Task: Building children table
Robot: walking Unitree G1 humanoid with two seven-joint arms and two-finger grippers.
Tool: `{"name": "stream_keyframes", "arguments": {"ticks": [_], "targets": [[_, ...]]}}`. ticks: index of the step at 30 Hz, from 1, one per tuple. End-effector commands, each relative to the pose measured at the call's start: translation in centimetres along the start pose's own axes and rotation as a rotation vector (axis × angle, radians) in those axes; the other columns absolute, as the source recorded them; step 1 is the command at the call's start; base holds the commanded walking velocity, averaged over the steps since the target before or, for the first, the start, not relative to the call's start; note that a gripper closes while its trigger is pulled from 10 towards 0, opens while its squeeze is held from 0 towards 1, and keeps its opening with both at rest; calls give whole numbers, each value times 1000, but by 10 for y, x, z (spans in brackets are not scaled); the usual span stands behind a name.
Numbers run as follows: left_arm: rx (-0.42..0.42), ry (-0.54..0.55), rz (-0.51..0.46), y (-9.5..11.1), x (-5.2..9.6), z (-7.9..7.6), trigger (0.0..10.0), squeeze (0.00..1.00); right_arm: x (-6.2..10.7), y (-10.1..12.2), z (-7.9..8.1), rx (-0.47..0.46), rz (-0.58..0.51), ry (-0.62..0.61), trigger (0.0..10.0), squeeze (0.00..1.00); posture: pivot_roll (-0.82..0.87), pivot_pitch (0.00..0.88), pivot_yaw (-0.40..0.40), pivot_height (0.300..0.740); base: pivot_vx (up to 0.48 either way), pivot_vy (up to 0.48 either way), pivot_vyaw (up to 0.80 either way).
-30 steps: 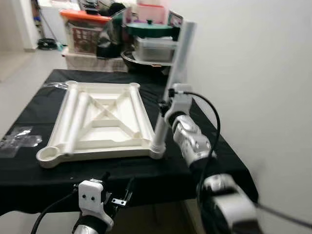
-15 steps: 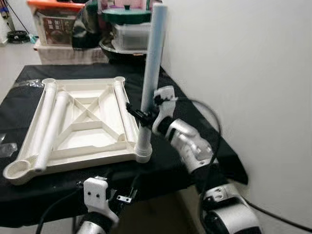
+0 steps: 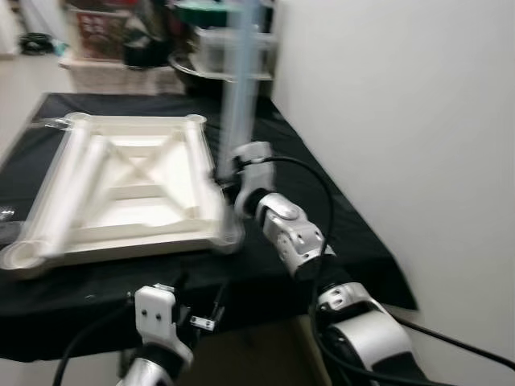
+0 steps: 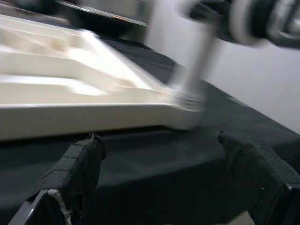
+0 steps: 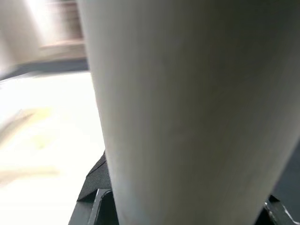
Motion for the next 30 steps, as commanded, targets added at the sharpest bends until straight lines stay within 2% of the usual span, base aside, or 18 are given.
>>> {"name": "stream_keyframes", "arguments": {"ticks": [1, 4, 5, 6, 7, 8, 9, 10, 11, 12, 13, 14, 15, 18, 23, 25, 28, 30], "targets": [[5, -14, 3, 0, -1, -3, 10000, 0, 9, -30, -23, -55, 115, -143, 5451, 0, 139, 0, -117, 740, 0, 0, 0], [7, -18, 4, 0, -2, -3, 10000, 0, 14, -30, -16, -80, 105, -92, 5451, 0, 139, 0, -117, 740, 0, 0, 0], [8, -25, 8, -1, -2, -3, 10000, 0, 19, -25, 1, -114, 76, 20, 10000, 0, 125, 0, -108, 740, 0, 0, 0], [8, -32, 11, -1, -3, -4, 10000, 0, 25, -13, 21, -135, 14, 183, 10000, 0, 124, 0, -109, 740, 0, 0, 0], [8, -32, 11, -1, -3, -4, 10000, 0, 25, -13, 21, -135, 14, 183, 10000, 0, 124, 0, -109, 740, 0, 0, 0], [9, -36, 12, -2, -3, -4, 10000, 0, 31, 5, 34, -159, -76, 328, 10000, 0, 123, 0, -113, 740, 0, 0, 0], [9, -36, 12, -2, -3, -4, 10000, 0, 31, 5, 34, -159, -76, 328, 10000, 0, 123, 0, -113, 740, 0, 0, 0], [10, -39, 12, -2, -4, -4, 10000, 0, 39, 24, 47, -171, -180, 505, 10000, 953, 124, 0, -116, 740, 0, 0, 0], [12, -37, 10, -2, -5, -4, 10000, 0, 44, 39, 57, -162, -229, 679, 10000, 1000, 128, 0, -122, 740, 0, 0, 0], [14, -35, 8, -2, -5, -4, 10000, 0, 47, 48, 62, -145, -254, 797, 10000, 1000, 128, 0, -122, 740, 0, 0, 0], [14, -35, 8, -2, -5, -4, 10000, 0, 47, 48, 62, -145, -254, 797, 10000, 1000, 128, 0, -122, 740, 0, 0, 0], [15, -32, 7, -2, -6, -4, 10000, 0, 50, 54, 66, -118, -271, 907, 10000, 0, 132, 0, -127, 740, 0, 0, 0], [15, -32, 7, -2, -6, -4, 10000, 0, 50, 54, 66, -118, -271, 907, 10000, 0, 132, 0, -127, 740, 0, 0, 0], [15, -27, 3, -2, -6, -4, 10000, 0, 68, 62, 69, -11, -301, 1197, 10000, 0, 151, 0, -139, 740, 0, 0, 0], [14, -23, 0, -2, -6, -4, 10000, 0, 75, 44, 72, 121, -250, 1338, 10000, 0, 160, 0, -145, 740, 0, 0, 0], [13, -19, -3, -1, -6, -3, 10000, 0, 74, 25, 80, 165, -168, 1342, 0, 0, 160, 0, -145, 740, 0, 0, 0], [12, -16, -4, -1, -6, -3, 10000, 0, 69, 17, 83, 174, -123, 1296, 0, 0, 160, 0, -145, 740, 0, 0, 0], [10, -14, -6, -1, -5, -3, 10000, 0, 40, -2, 78, 159, 6, 964, 0, 0, 172, 0, -150, 740, 0, 0, 0]]}}
Point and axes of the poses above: a point about 5 cm out from each wrist's last joint towards the gripper, its own x axis pointing back from the gripper into the wrist, its own y axis along the axis of the wrist's last joint, z = x × y, the point moved 2 cm from there along -x, pointing out of the wrist towards the gripper, and after that the axes turned 5 degrees about x, right-handed, at the moved point
